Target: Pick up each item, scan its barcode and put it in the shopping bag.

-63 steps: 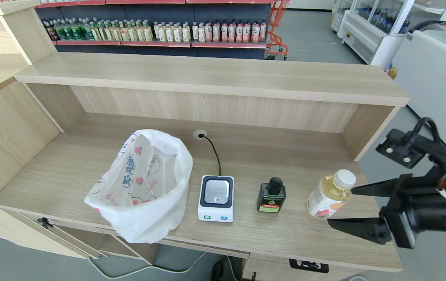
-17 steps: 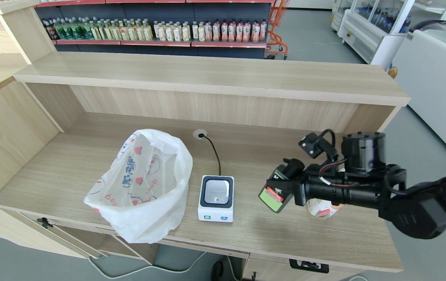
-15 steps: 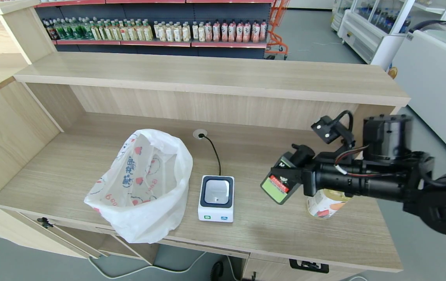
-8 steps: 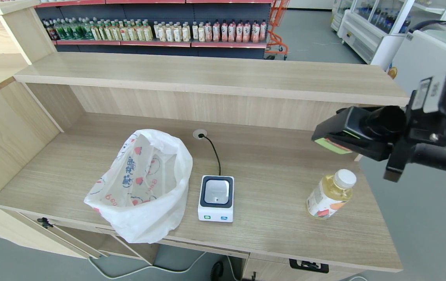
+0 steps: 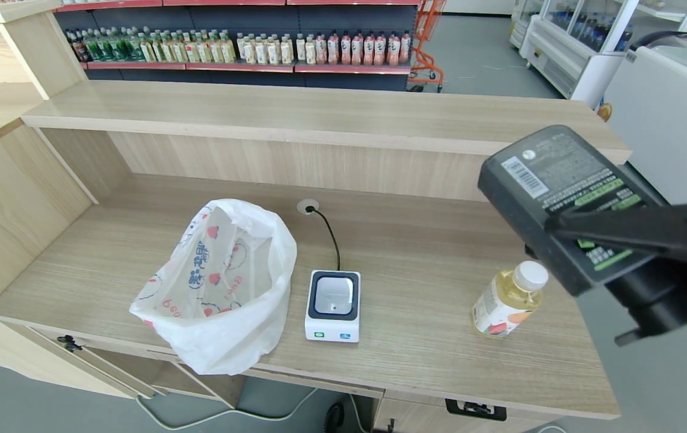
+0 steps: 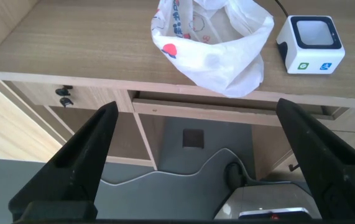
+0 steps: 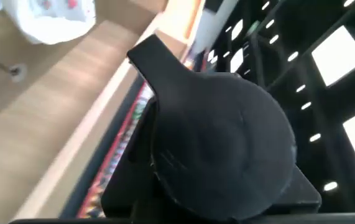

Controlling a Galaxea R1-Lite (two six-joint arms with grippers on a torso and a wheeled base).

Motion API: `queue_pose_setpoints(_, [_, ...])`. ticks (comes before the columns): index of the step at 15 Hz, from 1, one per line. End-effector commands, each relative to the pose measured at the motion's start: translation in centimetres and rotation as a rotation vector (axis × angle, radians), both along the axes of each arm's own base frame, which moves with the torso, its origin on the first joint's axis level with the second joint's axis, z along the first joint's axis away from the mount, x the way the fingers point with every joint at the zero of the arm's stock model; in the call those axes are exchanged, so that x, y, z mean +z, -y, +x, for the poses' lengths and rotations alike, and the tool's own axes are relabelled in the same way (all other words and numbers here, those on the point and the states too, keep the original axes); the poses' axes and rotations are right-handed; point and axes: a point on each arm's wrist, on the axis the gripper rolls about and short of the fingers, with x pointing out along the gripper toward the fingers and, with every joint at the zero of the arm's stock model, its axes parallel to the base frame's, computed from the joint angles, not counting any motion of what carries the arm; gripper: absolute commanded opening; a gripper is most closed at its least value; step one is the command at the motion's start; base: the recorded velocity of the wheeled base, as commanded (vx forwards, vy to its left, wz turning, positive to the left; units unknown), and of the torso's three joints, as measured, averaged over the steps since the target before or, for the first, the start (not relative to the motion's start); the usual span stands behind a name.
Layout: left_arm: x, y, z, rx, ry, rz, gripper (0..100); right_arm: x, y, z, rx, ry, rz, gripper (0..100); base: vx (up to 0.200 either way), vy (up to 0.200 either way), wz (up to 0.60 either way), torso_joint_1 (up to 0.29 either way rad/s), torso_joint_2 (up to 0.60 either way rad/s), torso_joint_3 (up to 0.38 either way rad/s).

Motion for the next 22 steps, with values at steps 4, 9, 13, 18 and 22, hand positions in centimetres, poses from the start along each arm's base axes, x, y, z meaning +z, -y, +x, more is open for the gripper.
queue_pose_setpoints(4, [0.0,0.0,0.0,0.001,0.000,0.000,100,-0.3,1.4,-5.7,0.182,0.355,-0.009,0,0.000,0.000,0.00,0.000,0.00,0.000])
queue_pose_setpoints(9, [0.0,0.0,0.0,-0.001,0.000,0.000,100,0.7,3.7,-9.0,0.165,0.507,0.057,0,0.000,0.000,0.00,0.000,0.00,0.000])
queue_pose_setpoints(13, [0.0,0.0,0.0,-0.001,0.000,0.000,100,-0.6,3.7,-9.5,0.213,0.466,0.043,0,0.000,0.000,0.00,0.000,0.00,0.000])
queue_pose_setpoints(18, [0.0,0.0,0.0,-0.001,0.000,0.000,100,-1.0,3.6,-10.0,0.265,0.400,0.044,0,0.000,0.000,0.00,0.000,0.00,0.000])
queue_pose_setpoints(22, [0.0,0.0,0.0,-0.001,0.002,0.000,100,-1.0,3.5,-10.0,0.270,0.391,0.042,0,0.000,0.000,0.00,0.000,0.00,0.000])
